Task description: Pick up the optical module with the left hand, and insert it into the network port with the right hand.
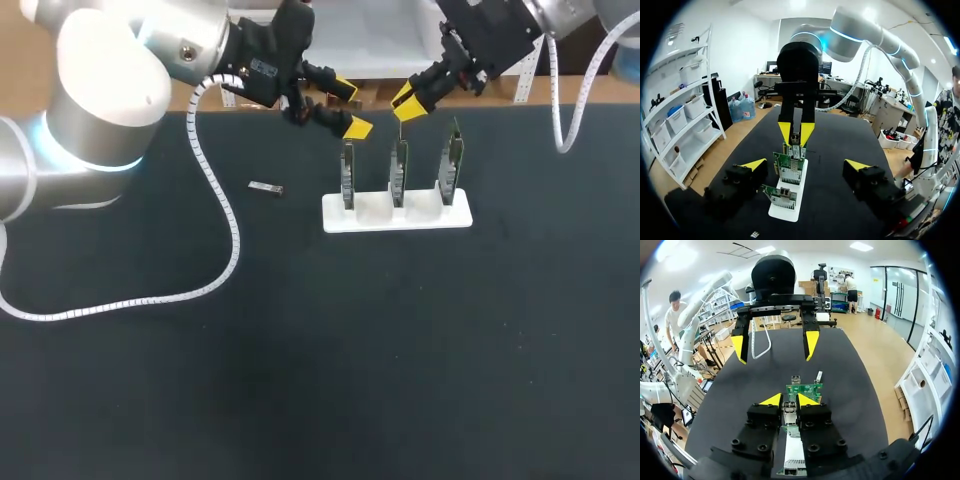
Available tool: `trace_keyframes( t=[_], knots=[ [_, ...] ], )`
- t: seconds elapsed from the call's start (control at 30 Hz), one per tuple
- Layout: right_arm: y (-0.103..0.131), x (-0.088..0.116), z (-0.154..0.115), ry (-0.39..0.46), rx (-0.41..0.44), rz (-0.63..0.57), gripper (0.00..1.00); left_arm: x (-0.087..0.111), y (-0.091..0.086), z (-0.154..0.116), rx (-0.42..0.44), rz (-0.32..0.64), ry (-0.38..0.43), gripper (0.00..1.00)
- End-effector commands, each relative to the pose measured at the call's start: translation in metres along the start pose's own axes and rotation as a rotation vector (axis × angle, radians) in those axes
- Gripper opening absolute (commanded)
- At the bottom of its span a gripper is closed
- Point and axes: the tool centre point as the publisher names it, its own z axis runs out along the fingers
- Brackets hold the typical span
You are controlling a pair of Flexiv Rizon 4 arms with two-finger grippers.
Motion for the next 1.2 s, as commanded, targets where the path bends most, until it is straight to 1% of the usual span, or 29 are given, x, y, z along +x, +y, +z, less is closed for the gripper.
trace_keyframes(
  t=[0.03, 0.33, 0.8, 1.07, 1.2],
  knots=[
    [-0.002, 0.004, 0.002, 0.004, -0.001, 0.005, 0.0, -0.001, -0.001, 0.0, -0.003, -0.003, 0.006, 1.0],
    [-0.003, -0.001, -0.002, -0.011, 0.008, -0.003, 0.0, -0.001, -0.001, 0.0, -0.003, -0.003, 0.006, 1.0],
    [-0.003, 0.001, -0.003, -0.011, 0.007, -0.017, 0.0, -0.001, -0.001, 0.0, -0.003, -0.003, 0.006, 1.0],
    [0.003, -0.014, -0.012, -0.047, 0.016, -0.06, 0.0, -0.001, -0.001, 0.0, -0.003, -0.003, 0.006, 1.0],
    [0.003, -0.014, -0.015, -0.051, 0.025, -0.07, 0.0, -0.001, -0.001, 0.0, -0.003, -0.003, 0.006, 1.0]
  ],
)
